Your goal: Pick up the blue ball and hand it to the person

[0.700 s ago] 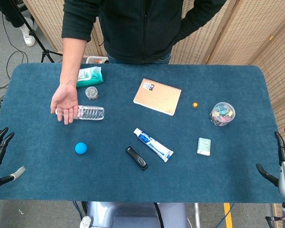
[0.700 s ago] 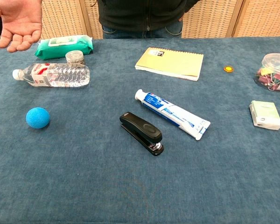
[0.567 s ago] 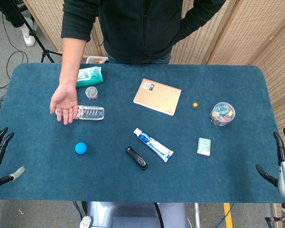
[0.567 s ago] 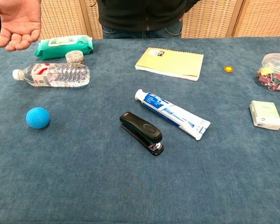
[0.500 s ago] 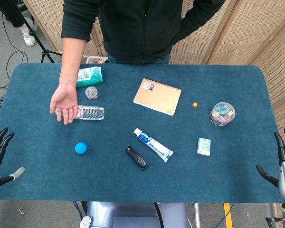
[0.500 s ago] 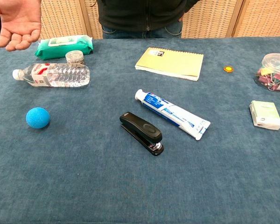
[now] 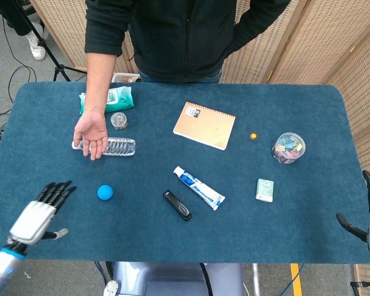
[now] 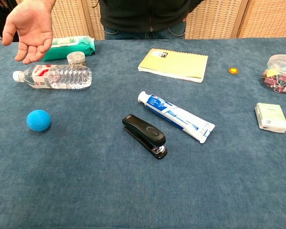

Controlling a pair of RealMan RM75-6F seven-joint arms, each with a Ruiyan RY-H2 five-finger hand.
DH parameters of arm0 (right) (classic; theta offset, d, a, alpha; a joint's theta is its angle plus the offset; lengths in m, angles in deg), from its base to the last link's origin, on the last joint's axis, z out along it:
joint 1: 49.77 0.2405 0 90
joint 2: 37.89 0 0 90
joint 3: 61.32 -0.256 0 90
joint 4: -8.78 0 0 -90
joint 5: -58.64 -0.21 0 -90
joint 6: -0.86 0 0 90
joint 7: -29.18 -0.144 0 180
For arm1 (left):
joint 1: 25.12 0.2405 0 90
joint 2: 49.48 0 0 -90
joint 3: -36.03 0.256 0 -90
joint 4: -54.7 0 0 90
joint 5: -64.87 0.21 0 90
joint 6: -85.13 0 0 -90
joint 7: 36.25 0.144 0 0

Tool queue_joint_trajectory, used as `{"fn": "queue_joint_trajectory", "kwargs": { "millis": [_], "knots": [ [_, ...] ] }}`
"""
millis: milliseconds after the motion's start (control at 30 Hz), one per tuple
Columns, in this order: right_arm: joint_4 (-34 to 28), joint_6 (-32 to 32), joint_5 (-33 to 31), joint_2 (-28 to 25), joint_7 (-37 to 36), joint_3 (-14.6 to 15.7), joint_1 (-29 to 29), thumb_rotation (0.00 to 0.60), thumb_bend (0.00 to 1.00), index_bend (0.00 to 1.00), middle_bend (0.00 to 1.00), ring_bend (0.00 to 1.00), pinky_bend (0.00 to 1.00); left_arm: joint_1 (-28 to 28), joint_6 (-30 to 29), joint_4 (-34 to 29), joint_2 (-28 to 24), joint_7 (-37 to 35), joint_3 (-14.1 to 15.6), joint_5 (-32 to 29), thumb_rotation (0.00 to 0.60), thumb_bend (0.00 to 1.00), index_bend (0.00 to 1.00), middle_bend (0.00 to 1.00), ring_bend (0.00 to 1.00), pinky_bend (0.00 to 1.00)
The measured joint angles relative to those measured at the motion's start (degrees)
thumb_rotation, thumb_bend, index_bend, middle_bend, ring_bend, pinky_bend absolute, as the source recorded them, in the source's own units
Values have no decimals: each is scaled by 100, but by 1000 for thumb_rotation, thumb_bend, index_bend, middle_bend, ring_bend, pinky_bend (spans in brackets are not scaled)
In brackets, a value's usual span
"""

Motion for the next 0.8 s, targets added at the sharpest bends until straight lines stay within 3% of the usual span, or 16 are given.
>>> {"fn": "queue_joint_trajectory", "kwargs": {
  "millis": [200,500,667,800],
  "knots": [
    [6,88,-173,-21,-26,-63,22,600,0,0,0,0,0,-563,892,462,713,68,-317,-713,600,62,89,19,0,64],
    [17,289,-346,-9,-43,-79,87,600,0,0,0,0,0,-1186,1671,667,1397,596,-729,-1534,600,80,112,138,97,229],
    [35,314,-419,5,-35,-106,101,600,0,0,0,0,0,-1337,1745,787,1678,891,-808,-1708,600,163,325,341,232,376],
    [30,331,-429,3,-59,-105,107,600,0,0,0,0,0,-1364,1528,873,1936,1331,-855,-1809,600,314,529,509,390,520]
  ]
}}
